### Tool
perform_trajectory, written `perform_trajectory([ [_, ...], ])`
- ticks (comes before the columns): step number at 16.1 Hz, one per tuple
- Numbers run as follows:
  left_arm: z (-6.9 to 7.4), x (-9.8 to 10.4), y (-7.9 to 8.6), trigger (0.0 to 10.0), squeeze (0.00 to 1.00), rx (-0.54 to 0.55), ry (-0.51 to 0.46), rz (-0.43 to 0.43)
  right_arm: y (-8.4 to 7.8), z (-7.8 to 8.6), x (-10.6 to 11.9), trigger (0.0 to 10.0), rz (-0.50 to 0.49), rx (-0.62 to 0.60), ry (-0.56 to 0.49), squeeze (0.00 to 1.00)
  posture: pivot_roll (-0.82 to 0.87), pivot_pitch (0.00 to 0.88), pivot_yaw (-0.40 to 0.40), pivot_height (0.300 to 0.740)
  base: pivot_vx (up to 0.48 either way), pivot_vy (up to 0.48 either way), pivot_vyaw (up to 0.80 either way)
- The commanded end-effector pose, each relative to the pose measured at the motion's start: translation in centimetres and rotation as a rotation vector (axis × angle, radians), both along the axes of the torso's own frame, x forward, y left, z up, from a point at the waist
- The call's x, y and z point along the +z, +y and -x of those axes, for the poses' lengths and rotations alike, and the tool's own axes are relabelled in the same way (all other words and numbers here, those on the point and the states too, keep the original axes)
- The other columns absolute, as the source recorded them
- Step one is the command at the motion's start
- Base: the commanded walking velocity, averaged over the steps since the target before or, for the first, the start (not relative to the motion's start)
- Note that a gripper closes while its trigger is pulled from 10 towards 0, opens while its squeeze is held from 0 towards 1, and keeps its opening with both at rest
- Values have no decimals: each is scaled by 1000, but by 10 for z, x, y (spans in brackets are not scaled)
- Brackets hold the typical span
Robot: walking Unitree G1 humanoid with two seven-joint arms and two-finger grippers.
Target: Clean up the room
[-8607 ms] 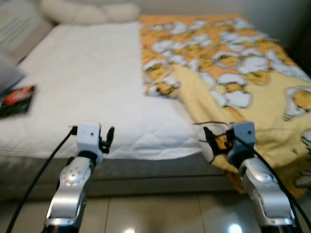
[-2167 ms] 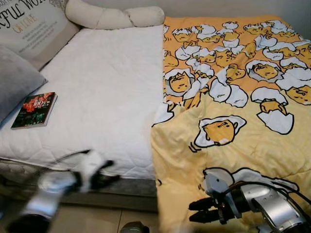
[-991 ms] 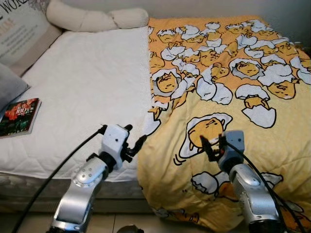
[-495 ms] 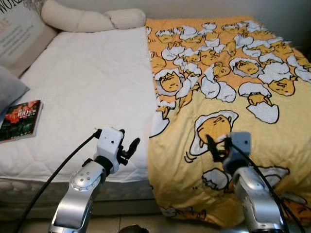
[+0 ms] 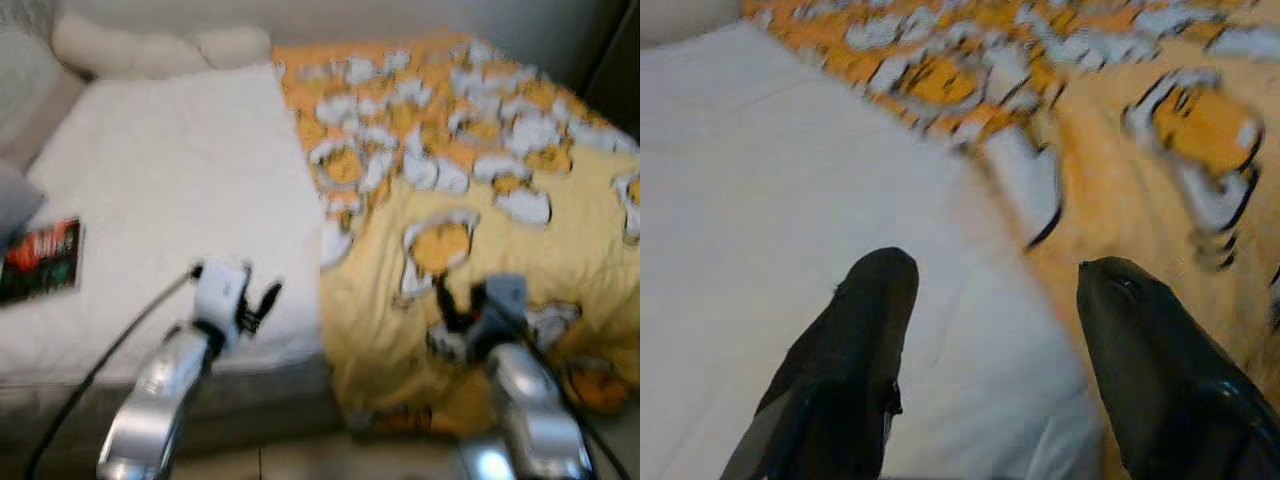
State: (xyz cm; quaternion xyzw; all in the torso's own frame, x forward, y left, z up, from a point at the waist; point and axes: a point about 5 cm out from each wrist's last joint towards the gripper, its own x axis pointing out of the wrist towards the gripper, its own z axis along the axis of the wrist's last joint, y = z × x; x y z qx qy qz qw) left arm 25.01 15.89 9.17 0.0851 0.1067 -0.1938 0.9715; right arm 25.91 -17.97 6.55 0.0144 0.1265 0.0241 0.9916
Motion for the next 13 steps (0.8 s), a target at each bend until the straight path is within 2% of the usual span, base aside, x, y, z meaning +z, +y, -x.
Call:
perform_trajectory([
  [1, -2, 4, 3, 10000, 0, 31, -24, 7, 2, -3, 2, 10000, -4, 13, -4, 0, -17, 0, 43, 740, 0, 0, 0],
  [3, -4, 5, 5, 10000, 0, 48, -31, 4, 4, -3, 3, 10000, -4, 18, -4, 0, -16, 0, 45, 740, 0, -480, 0],
  [11, -9, 6, 11, 10000, 0, 80, -30, 10, 4, -3, 3, 10000, -21, 36, 2, 0, -26, 0, 62, 740, 0, 0, 0],
  [13, -14, 7, 13, 10000, 0, 69, -34, 27, 8, 1, 4, 10000, -14, 74, -1, 0, -32, 0, 76, 740, 127, 0, 0],
])
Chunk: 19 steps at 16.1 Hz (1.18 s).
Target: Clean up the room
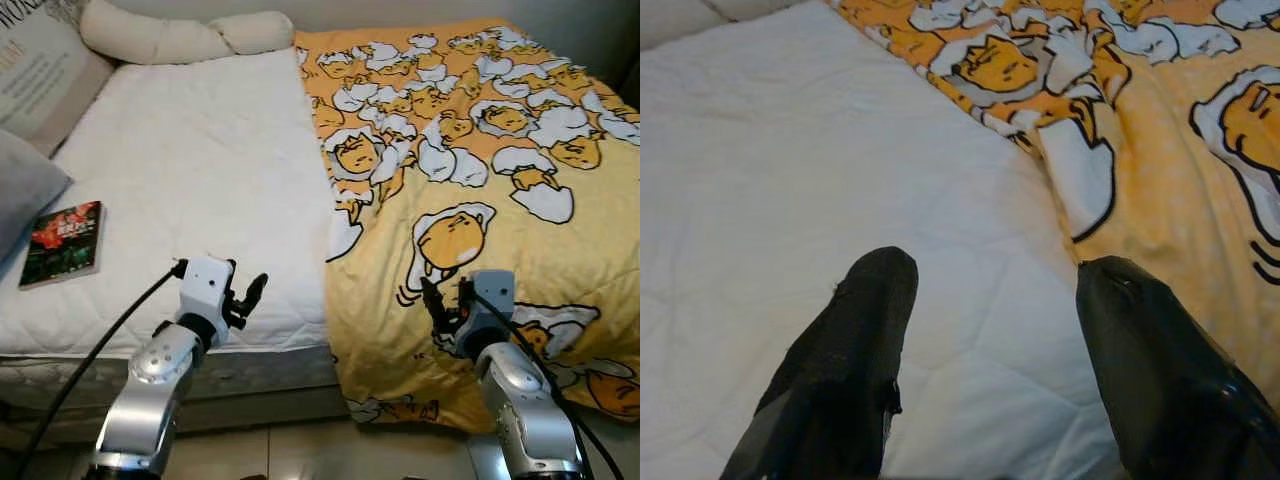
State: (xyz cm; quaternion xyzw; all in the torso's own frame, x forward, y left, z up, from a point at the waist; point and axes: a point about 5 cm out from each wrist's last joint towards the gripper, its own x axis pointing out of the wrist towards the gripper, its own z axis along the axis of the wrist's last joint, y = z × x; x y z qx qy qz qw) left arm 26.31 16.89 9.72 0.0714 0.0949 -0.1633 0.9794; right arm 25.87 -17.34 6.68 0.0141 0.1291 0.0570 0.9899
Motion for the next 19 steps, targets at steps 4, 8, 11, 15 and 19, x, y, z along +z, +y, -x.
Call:
perform_trajectory([
  [4, -2, 2, 5, 10000, 0, 8, -11, 10, 5, -3, 7, 10000, 19, 49, -19, 0, -18, 0, 63, 740, 299, 0, 600],
  [8, 2, 1, 8, 10000, 0, 13, -3, 15, 8, -3, 6, 10000, -43, 44, -14, 0, -2, 0, 62, 740, 308, 0, 200],
  [11, 3, 1, 7, 10000, 0, 13, 2, 20, 7, -1, 7, 10000, -32, 57, -14, 0, -5, 0, 64, 740, 309, 0, 0],
  [15, 3, 0, 5, 10000, 0, 7, 4, 24, 7, 2, 5, 10000, -38, 67, 1, 0, -12, 0, 67, 740, 308, 0, 0],
  [19, 2, 0, 3, 10000, 0, 7, 4, 32, 5, 3, 6, 10000, -24, 68, 8, 0, -17, 0, 60, 740, 301, 0, 0],
])
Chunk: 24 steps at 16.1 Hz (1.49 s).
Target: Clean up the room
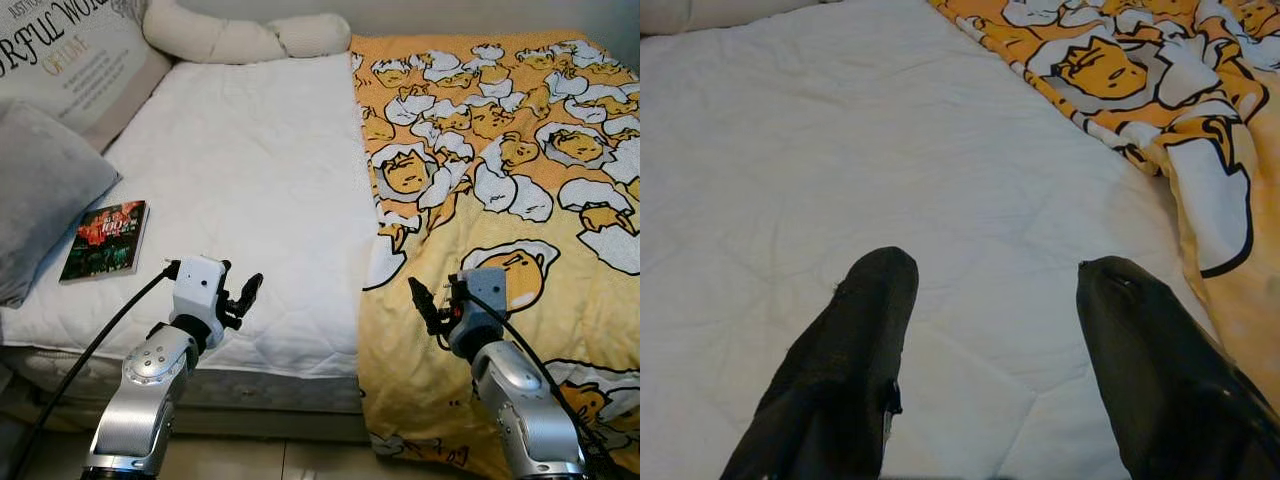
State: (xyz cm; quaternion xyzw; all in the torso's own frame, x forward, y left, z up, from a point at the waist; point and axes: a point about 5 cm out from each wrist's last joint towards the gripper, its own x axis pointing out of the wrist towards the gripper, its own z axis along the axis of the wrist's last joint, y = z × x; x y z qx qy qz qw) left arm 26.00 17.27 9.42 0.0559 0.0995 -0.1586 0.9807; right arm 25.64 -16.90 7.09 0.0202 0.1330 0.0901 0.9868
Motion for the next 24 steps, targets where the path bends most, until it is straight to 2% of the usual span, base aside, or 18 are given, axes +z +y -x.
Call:
perform_trajectory([
  [1, 0, 3, -1, 10000, 0, -5, -9, 8, 0, -1, 4, 10000, 8, 8, -10, 0, -16, 0, 55, 740, 300, 0, 0],
  [3, 0, 2, -2, 10000, 0, -2, -9, 12, 0, -3, 7, 10000, 14, 15, -18, 0, -13, 0, 47, 740, 300, 0, 0],
  [7, 4, 2, 1, 10000, 0, 15, -7, 23, 7, -9, 9, 10000, 58, 102, -14, 0, 2, 0, 29, 740, 312, 0, 200],
  [9, 5, 1, 1, 10000, 0, 21, -4, 24, 8, -13, 9, 10000, 21, 85, -5, 0, 0, 0, 30, 740, 328, 0, 400],
  [13, 4, 1, 0, 10000, 0, 13, -2, 21, 8, -18, 9, 10000, 43, 105, 10, 0, -1, 0, 35, 740, 307, 0, 0],
  [14, 5, 1, -1, 10000, 0, 2, 1, 18, 9, -20, 5, 10000, 62, 115, 42, 47, 0, 0, 36, 740, 0, 0, 0],
  [15, 6, 0, -2, 10000, 0, -19, 6, 15, 10, -22, -1, 10000, 76, 130, 91, 894, 1, 0, 37, 740, 0, 0, 0],
  [16, 7, -1, -4, 10000, 0, -43, 18, 10, 12, -26, -7, 10000, 112, 167, 137, 1000, 4, 0, 38, 740, 0, 0, 0],
  [20, 12, -2, -11, 10000, 0, -219, 70, -38, 32, -51, -26, 10000, 247, 300, 272, 1000, 16, 0, 54, 740, 0, 0, 0],
  [23, 14, -1, -17, 10000, 0, -327, 101, -66, 35, -62, -36, 10000, 317, 295, 334, 1000, 36, 0, 55, 740, 0, 0, 0],
  [24, 17, -1, -19, 10000, 0, -385, 122, -90, 35, -64, -44, 10000, 363, 271, 388, 278, 41, 0, 54, 740, 0, 0, 0],
])
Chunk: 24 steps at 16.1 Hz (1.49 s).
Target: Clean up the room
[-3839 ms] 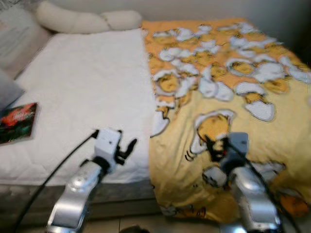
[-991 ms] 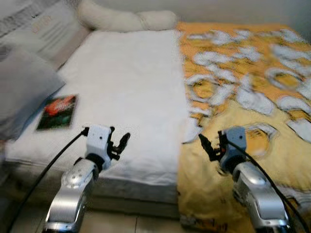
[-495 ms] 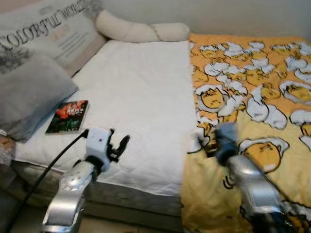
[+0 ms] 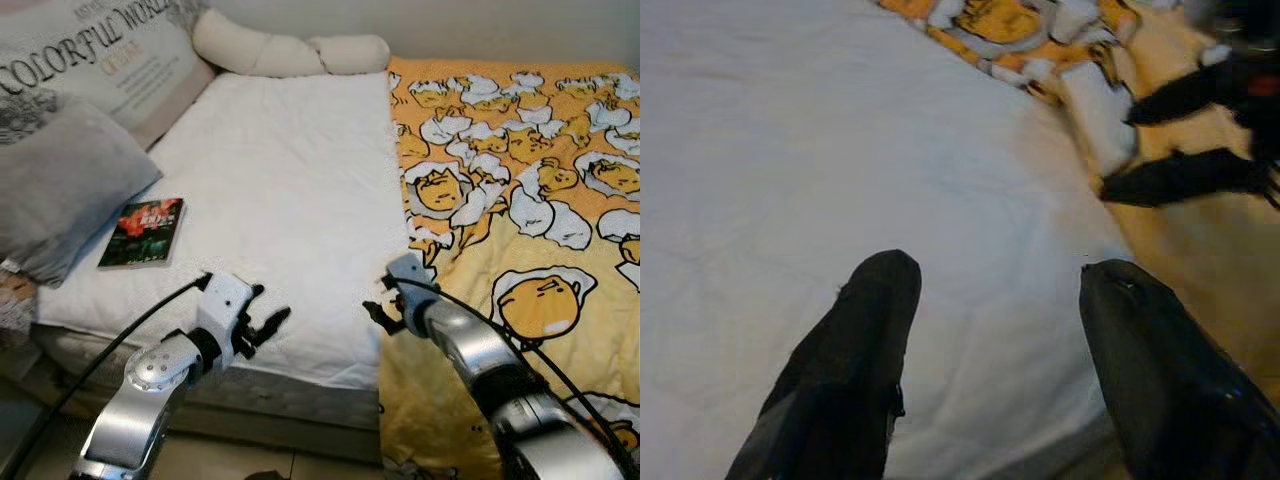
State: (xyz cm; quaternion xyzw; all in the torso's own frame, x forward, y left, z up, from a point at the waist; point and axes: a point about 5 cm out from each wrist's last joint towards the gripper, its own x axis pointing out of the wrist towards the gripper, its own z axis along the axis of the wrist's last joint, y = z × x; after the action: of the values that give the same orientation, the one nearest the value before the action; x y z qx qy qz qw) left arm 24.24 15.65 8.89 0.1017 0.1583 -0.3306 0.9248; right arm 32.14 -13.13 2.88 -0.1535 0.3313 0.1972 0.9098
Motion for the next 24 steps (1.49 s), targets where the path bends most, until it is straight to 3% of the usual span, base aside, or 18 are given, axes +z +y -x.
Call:
perform_trajectory([
  [1, 2, 5, -3, 10000, 0, -56, 3, -18, -5, 1, -8, 10000, 94, -4, 21, 0, 58, 0, 51, 740, 0, 0, 0],
  [3, 8, 6, -2, 10000, 0, -66, 11, -23, -7, 4, -15, 10000, 165, -14, 42, 0, 89, 0, 46, 740, 0, 0, 0],
  [6, 16, 8, -1, 10000, 0, -75, 27, -33, -6, 6, -21, 10000, 175, -38, 46, 0, 126, 0, 41, 740, 0, 0, 0],
  [7, 19, 8, 0, 10000, 0, -75, 33, -38, -8, 8, -23, 9333, 198, -39, 45, 0, 133, 0, 40, 740, 0, 0, 0],
  [8, 20, 8, 1, 10000, 0, -74, 36, -40, -9, 8, -23, 3333, 214, -38, 39, 0, 137, 0, 40, 740, 0, 0, 0],
  [9, 23, 9, 2, 10000, 0, -71, 41, -42, -10, 9, -25, 0, 225, -44, 37, 0, 140, 0, 39, 740, 0, 0, 0],
  [14, 28, 10, -1, 10000, 0, -92, 67, -42, -18, 18, -34, 0, 241, -71, 58, 0, 135, 0, 52, 740, 0, 0, 0],
  [24, 32, 7, -1, 10000, 0, -160, 139, -35, -16, 19, -35, 0, 212, -76, 60, 0, 131, 0, 66, 740, 0, 0, 0],
])
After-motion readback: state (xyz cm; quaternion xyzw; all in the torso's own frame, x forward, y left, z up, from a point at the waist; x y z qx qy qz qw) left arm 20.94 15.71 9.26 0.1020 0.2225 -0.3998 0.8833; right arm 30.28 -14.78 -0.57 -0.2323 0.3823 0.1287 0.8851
